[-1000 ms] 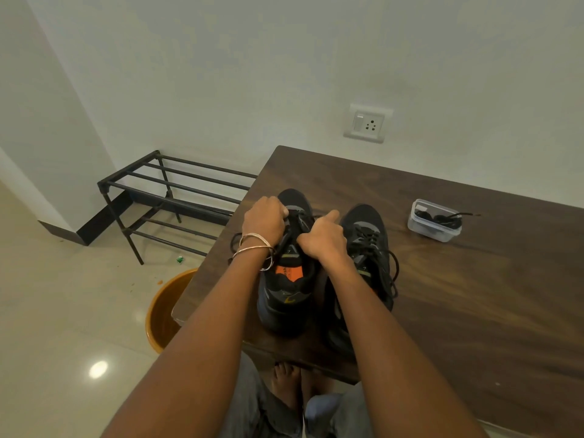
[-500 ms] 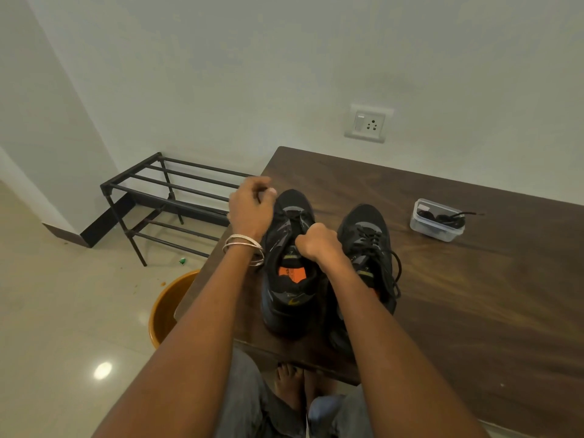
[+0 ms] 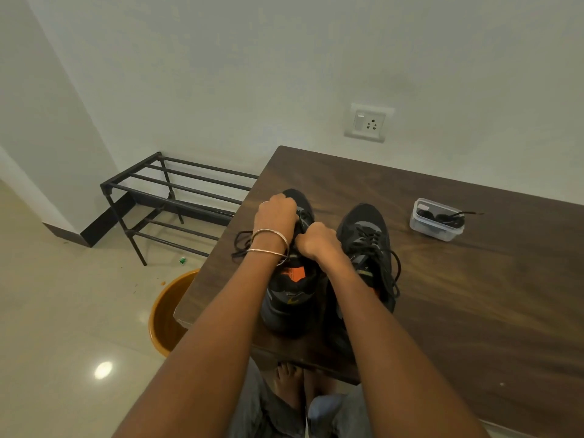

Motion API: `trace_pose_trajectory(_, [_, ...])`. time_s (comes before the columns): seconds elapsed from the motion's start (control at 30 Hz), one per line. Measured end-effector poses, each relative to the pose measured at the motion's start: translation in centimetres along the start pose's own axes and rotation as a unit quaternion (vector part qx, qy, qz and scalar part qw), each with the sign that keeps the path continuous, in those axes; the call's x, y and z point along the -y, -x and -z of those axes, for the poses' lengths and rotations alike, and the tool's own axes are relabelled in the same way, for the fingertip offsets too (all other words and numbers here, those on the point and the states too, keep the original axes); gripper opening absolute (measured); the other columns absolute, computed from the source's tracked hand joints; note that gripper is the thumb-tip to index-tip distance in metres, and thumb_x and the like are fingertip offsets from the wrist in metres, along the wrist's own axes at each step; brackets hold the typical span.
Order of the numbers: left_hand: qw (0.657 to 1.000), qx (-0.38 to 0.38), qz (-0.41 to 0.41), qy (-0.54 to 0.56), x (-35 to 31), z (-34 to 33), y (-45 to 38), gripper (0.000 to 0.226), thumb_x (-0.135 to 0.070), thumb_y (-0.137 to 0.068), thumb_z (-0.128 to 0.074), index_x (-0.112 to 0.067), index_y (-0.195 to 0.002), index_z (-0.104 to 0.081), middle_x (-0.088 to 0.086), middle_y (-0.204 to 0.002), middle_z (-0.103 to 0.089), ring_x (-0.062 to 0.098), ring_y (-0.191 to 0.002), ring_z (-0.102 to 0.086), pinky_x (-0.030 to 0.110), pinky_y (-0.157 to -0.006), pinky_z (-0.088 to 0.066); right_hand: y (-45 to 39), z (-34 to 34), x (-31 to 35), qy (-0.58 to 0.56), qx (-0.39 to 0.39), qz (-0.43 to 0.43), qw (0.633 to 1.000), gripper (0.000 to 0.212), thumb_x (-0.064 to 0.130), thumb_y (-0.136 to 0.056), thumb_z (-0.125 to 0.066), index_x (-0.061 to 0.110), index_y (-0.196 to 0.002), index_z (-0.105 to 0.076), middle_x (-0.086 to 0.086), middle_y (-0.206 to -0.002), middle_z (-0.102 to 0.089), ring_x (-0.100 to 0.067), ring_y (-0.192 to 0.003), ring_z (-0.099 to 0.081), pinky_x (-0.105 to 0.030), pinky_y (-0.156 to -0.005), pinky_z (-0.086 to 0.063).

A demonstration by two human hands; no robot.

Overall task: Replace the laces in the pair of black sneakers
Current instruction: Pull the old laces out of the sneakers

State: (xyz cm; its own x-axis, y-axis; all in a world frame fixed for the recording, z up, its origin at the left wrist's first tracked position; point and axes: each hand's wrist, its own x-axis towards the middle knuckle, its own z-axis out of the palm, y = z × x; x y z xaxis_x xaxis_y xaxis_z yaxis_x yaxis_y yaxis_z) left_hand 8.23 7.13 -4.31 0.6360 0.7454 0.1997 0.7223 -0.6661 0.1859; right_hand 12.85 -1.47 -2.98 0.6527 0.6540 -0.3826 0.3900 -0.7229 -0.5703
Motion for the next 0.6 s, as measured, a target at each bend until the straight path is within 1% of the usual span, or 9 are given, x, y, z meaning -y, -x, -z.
trace_pose_trajectory(0.07, [0.999, -0.02, 0.013, 0.034, 0.4, 0.1, 0.0, 0.028, -0.02, -0.098, -0.049, 0.001, -0.111, -0.062, 0.015, -0.116, -0.057, 0.036, -0.105, -0.057, 0.04, -0.086, -0.045, 0.0, -0.1, 0.1, 0.0, -0.002, 0.0, 1.0, 0.038, 0.024, -0.096, -0.05, 0.002, -0.127, -0.055, -0.02, -0.131, -0.054, -0.038, -0.115, -0.055, -0.035, -0.079, -0.04])
trace_pose_trajectory(0.17, [0.975, -0.078, 0.112, 0.177, 1.8, -0.5, 0.0, 0.031, -0.023, -0.097, -0.051, 0.003, -0.097, -0.065, 0.018, -0.103, -0.062, 0.034, -0.097, -0.06, 0.04, -0.081, -0.047, 0.1, -0.1, 0.2, -0.004, -0.002, -0.004, 1.0, 0.037, 0.023, -0.096, -0.049, 0.003, -0.126, -0.056, -0.019, -0.132, -0.054, -0.037, -0.117, -0.054, -0.035, -0.082, -0.041])
trace_pose_trajectory(0.23, [0.919, -0.149, 0.195, 0.31, 2.6, -0.8, 0.0, 0.032, -0.023, -0.096, -0.053, 0.004, -0.084, -0.067, 0.018, -0.09, -0.065, 0.032, -0.086, -0.063, 0.037, -0.076, -0.052, 0.2, -0.1, 0.3, -0.002, -0.002, -0.008, 1.0, 0.038, 0.023, -0.097, -0.048, 0.002, -0.128, -0.055, -0.02, -0.135, -0.051, -0.038, -0.119, -0.053, -0.037, -0.086, -0.042])
trace_pose_trajectory(0.37, [0.793, -0.238, 0.3, 0.474, 2.7, 0.3, 0.4, 0.024, -0.015, -0.097, -0.052, 0.003, -0.093, -0.066, 0.013, -0.093, -0.067, 0.016, -0.084, -0.058, 0.003, -0.063, -0.036, 0.2, -0.1, 0.3, 0.005, -0.005, -0.007, 1.0, 0.035, 0.022, -0.097, -0.048, 0.002, -0.125, -0.056, -0.019, -0.132, -0.054, -0.038, -0.116, -0.055, -0.037, -0.084, -0.043])
trace_pose_trajectory(0.43, [0.758, -0.241, 0.295, 0.53, 2.4, 0.0, 0.2, 0.016, -0.013, -0.096, -0.054, -0.002, -0.096, -0.065, 0.011, -0.095, -0.068, 0.016, -0.084, -0.063, 0.006, -0.071, -0.047, 0.2, -0.2, 0.3, 0.009, -0.007, -0.008, 1.0, 0.035, 0.023, -0.097, -0.048, 0.003, -0.124, -0.057, -0.019, -0.131, -0.055, -0.038, -0.116, -0.055, -0.036, -0.083, -0.043])
trace_pose_trajectory(0.47, [0.743, -0.225, 0.28, 0.564, 2.3, 0.1, 0.2, 0.009, -0.011, -0.094, -0.056, -0.006, -0.097, -0.063, 0.01, -0.093, -0.067, 0.02, -0.084, -0.067, 0.02, -0.077, -0.055, 0.1, -0.2, 0.3, 0.009, -0.006, -0.008, 1.0, 0.035, 0.023, -0.097, -0.048, 0.003, -0.125, -0.057, -0.019, -0.13, -0.055, -0.037, -0.115, -0.056, -0.037, -0.083, -0.043])
trace_pose_trajectory(0.5, [0.741, -0.204, 0.253, 0.588, 2.4, -0.1, 0.2, 0.007, -0.007, -0.093, -0.058, -0.01, -0.098, -0.062, 0.007, -0.091, -0.066, 0.022, -0.084, -0.069, 0.031, -0.078, -0.058, 0.1, -0.2, 0.3, 0.01, -0.006, -0.008, 1.0, 0.035, 0.023, -0.097, -0.048, 0.003, -0.125, -0.057, -0.019, -0.13, -0.055, -0.037, -0.115, -0.056, -0.037, -0.084, -0.044])
trace_pose_trajectory(0.53, [0.767, -0.188, 0.214, 0.575, 2.5, -0.2, 0.3, 0.013, -0.004, -0.091, -0.059, -0.013, -0.099, -0.062, 0.003, -0.09, -0.065, 0.022, -0.083, -0.069, 0.034, -0.08, -0.058, 0.1, -0.2, 0.3, 0.01, -0.005, -0.008, 1.0, 0.035, 0.023, -0.098, -0.048, 0.003, -0.125, -0.057, -0.018, -0.131, -0.055, -0.037, -0.115, -0.056, -0.036, -0.084, -0.044])
trace_pose_trajectory(0.6, [0.866, -0.14, 0.118, 0.465, 2.8, -0.2, 0.7, 0.017, -0.008, -0.088, -0.062, -0.017, -0.101, -0.07, -0.004, -0.09, -0.066, 0.015, -0.084, -0.065, 0.028, -0.082, -0.053, 0.0, -0.2, 0.3, 0.012, -0.003, -0.007, 1.0, 0.035, 0.024, -0.098, -0.049, 0.004, -0.125, -0.057, -0.018, -0.131, -0.054, -0.037, -0.116, -0.055, -0.036, -0.083, -0.042])
